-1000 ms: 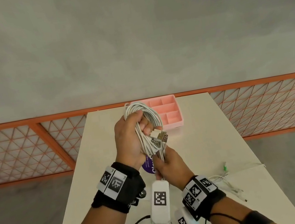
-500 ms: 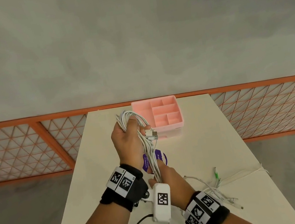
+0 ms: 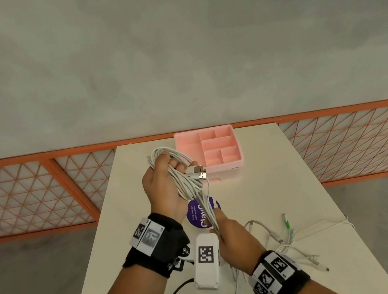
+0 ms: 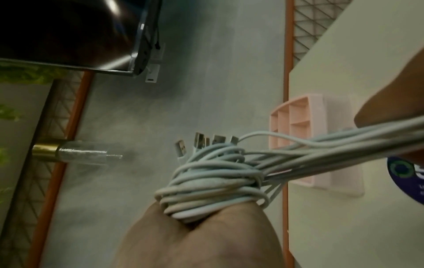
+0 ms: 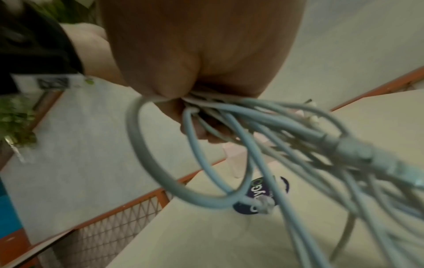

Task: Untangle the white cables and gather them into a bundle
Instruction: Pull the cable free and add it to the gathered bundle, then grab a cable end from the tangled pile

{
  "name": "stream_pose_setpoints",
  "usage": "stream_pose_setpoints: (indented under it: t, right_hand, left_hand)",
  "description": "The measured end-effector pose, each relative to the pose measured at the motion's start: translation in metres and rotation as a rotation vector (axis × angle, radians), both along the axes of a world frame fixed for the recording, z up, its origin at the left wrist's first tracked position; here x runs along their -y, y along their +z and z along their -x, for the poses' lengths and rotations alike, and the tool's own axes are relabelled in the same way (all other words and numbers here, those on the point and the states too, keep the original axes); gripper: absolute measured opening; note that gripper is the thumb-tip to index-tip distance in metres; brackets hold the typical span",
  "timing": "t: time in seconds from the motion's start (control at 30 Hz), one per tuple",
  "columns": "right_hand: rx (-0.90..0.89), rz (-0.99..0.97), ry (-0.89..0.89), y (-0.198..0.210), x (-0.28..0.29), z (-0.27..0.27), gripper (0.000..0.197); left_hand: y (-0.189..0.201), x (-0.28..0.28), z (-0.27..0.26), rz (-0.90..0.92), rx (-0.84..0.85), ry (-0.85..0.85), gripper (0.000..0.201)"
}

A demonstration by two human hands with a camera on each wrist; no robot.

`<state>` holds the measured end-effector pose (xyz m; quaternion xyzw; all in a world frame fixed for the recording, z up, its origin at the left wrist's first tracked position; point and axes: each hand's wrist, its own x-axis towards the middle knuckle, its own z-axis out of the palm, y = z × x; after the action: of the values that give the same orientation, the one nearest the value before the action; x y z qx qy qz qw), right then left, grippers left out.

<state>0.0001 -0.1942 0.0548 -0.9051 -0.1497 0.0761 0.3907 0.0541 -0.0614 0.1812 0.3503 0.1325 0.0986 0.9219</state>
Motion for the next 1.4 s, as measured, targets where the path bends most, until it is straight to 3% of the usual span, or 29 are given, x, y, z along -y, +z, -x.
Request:
stream_pose_setpoints:
  t: [0.13, 0.2, 0.33, 0.47, 0.57, 0.67, 0.73, 0.93, 1.1, 1.23, 1.33, 1.4]
  right_hand:
    - [-0.048, -0.051, -0.054, -0.003, 0.015, -0.018, 0.03]
    - [-0.094, -0.049, -0.069, -0.004, 0.022, -0.027, 0.023]
    - [-0.074, 0.029, -0.175, -0.015, 0.04, -0.029, 0.007]
    - [-0.004, -0.012, -0.295, -0.023, 0.054, -0.022, 0.011]
    - [-0.044, -0.012, -0.317, -0.034, 0.054, -0.019, 0.009]
    - [-0.118, 0.096, -0.234, -0.053, 0.053, -0.015, 0.046]
    - [-0.13, 0.084, -0.193, -0.06, 0.057, -0.014, 0.06]
    - [-0.022, -0.022, -0.264, -0.058, 0.089, -0.014, 0.019]
    - [-0.052, -0.114, -0.297, -0.072, 0.091, -0.016, 0.019]
    - [-0.231, 0.003, -0.3, -0.08, 0.085, -0.015, 0.039]
    - [-0.406, 0.138, -0.179, -0.067, 0.087, -0.019, 0.104]
    - [-0.449, 0.102, -0.115, -0.039, 0.089, -0.03, 0.134]
  left_hand:
    - [0.016, 0.003, 0.01, 0.052, 0.01, -0.207, 0.024]
    - [0.022, 0.004, 0.012, 0.093, 0.05, -0.278, 0.026]
    - [0.034, -0.001, 0.009, 0.146, 0.106, -0.312, 0.025]
    - [0.042, -0.002, 0.009, 0.201, 0.169, -0.377, 0.027]
    - [0.039, 0.007, 0.008, 0.136, 0.2, -0.424, 0.026]
    - [0.029, 0.016, 0.005, -0.015, 0.183, -0.426, 0.021]
    - [0.024, 0.016, 0.003, -0.001, 0.143, -0.431, 0.023]
    - [0.035, -0.01, -0.011, 0.181, 0.121, -0.331, 0.028]
    - [0.035, -0.005, -0.009, 0.191, 0.11, -0.358, 0.027]
    - [0.025, 0.003, -0.008, 0.135, 0.118, -0.422, 0.027]
    - [0.011, 0.008, -0.01, 0.008, 0.085, -0.454, 0.024]
    - [0.005, 0.01, -0.011, -0.048, 0.044, -0.484, 0.021]
